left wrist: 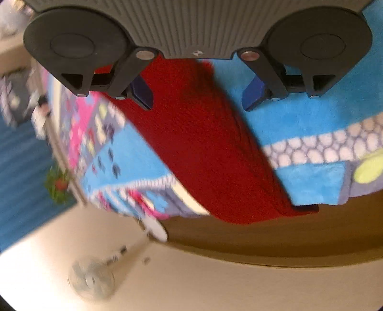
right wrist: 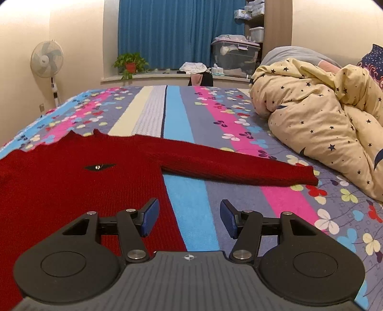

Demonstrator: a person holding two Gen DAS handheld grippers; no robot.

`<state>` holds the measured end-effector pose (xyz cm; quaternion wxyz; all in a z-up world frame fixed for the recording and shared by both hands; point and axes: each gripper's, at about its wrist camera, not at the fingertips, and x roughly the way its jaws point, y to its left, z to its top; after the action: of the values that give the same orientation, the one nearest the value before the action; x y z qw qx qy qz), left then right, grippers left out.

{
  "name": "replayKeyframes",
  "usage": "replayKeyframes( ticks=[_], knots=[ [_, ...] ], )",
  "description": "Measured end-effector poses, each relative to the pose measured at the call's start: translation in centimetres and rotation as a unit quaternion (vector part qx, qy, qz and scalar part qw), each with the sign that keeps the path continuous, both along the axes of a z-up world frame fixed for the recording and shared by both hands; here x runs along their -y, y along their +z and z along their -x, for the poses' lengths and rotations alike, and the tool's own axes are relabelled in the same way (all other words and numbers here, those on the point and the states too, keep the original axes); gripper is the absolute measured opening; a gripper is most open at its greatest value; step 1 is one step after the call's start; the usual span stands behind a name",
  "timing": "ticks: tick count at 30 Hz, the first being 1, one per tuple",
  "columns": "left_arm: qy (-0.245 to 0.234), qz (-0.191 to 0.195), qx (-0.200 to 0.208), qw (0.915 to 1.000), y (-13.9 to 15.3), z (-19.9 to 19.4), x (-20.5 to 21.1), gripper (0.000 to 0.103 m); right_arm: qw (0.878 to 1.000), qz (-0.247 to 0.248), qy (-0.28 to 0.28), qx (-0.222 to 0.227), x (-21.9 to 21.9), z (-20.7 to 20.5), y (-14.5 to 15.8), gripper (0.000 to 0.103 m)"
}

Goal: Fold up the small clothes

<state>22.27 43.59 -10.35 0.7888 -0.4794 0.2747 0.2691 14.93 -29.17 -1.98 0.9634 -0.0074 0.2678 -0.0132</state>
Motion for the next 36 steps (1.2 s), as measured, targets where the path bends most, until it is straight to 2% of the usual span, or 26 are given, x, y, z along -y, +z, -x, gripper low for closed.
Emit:
replayKeyframes(
  ticks=[3,5,6,9,12,14,15,16,18,19,20,21,22,23,24,25,26,27,28,32,34,35,36],
  knots=[
    [0.021,-0.011,0.018,0.9996,-0.1,-0.1,-0.7,0.083,1.0,0.008,0.003,-0.007,-0.2,-0.2,-0.3,0.058],
    [0.033,-0.035,0.011,0.9988,-0.2,-0.2,-0.7,0.05,1.0,0.01,0.003,-0.01,-0.2,-0.3,-0.4,0.058],
    [0.036,-0.051,-0.002,0.9981,-0.1,-0.3,-0.4,0.018,1.0,0.009,0.002,-0.011,-0.1,-0.4,-0.5,0.058],
    [0.042,-0.068,0.004,0.9968,0.6,-0.4,-0.2,0.017,1.0,0.008,-0.002,-0.013,0.0,-0.5,-0.5,0.058],
    [0.027,-0.129,0.021,0.9911,3.4,-0.9,1.5,0.017,1.0,0.007,-0.004,-0.014,0.0,-0.6,-0.5,0.058],
    [-0.006,-0.182,0.045,0.9823,6.2,-1.5,4.0,0.016,1.0,0.007,-0.004,-0.014,-0.1,-0.7,-0.6,0.058],
    [-0.035,-0.214,0.061,0.9743,7.7,-1.8,5.8,0.016,1.0,0.008,-0.003,-0.014,-0.2,-0.7,-0.6,0.058],
    [-0.076,-0.253,0.075,0.9616,9.2,-2.3,8.1,0.016,1.0,0.008,-0.002,-0.015,-0.2,-0.8,-0.6,0.058],
    [-0.165,-0.329,0.096,0.9249,11.6,-3.1,13.5,0.016,1.0,0.011,0.0,-0.017,-0.4,-1.0,-0.7,0.058],
    [-0.208,-0.353,0.112,0.9054,12.3,-3.1,16.5,0.017,1.0,0.013,0.0,-0.018,-0.5,-1.1,-0.8,0.058],
    [-0.259,-0.358,0.127,0.888,12.6,-3.2,19.4,0.017,1.0,0.015,0.0,-0.019,-0.6,-1.1,-0.8,0.058],
    [-0.314,-0.347,0.139,0.8729,12.5,-3.4,22.0,0.021,1.0,0.018,0.001,-0.02,-0.7,-1.2,-0.9,0.058],
    [-0.389,-0.312,0.144,0.8546,12.0,-3.8,24.7,0.04,1.0,0.021,0.001,-0.02,-0.8,-1.2,-0.9,0.058],
    [-0.446,-0.282,0.142,0.8373,11.4,-4.1,26.6,0.052,0.999,0.024,0.001,-0.022,-0.9,-1.3,-1.0,0.058],
    [-0.49,-0.268,0.134,0.8187,10.8,-4.3,28.4,0.059,0.999,0.027,0.001,-0.024,-1.0,-1.4,-1.2,0.058],
    [-0.51,-0.277,0.12,0.8053,10.3,-4.2,29.8,0.059,0.999,0.03,0.001,-0.027,-1.1,-1.5,-1.3,0.058],
    [-0.512,-0.292,0.111,0.8005,10.1,-4.2,30.6,0.059,0.999,0.034,0.0,-0.029,-1.3,-1.6,-1.5,0.058],
    [-0.506,-0.292,0.107,0.8045,9.9,-4.1,30.6,0.059,0.999,0.037,-0.001,-0.032,-1.5,-1.7,-1.7,0.058],
    [-0.502,-0.277,0.105,0.8122,9.8,-4.3,30.1,0.059,0.999,0.039,-0.001,-0.033,-1.8,-1.8,-1.8,0.058],
    [-0.45,-0.224,0.078,0.8609,9.8,-5.4,26.0,0.059,0.999,0.034,0.003,-0.037,-2.8,-2.3,-2.5,0.057],
    [-0.415,-0.21,0.04,0.8841,9.5,-6.0,23.6,0.059,0.999,0.016,0.009,-0.04,-3.6,-2.7,-2.8,0.043],
    [-0.402,-0.203,0.025,0.8927,9.3,-6.8,22.5,0.059,0.999,-0.003,0.013,-0.043,-4.1,-3.0,-3.0,0.032],
    [-0.387,-0.193,0.008,0.9014,9.2,-7.0,21.4,0.059,0.998,-0.025,0.019,-0.048,-4.6,-3.6,-3.0,0.031]
  ],
)
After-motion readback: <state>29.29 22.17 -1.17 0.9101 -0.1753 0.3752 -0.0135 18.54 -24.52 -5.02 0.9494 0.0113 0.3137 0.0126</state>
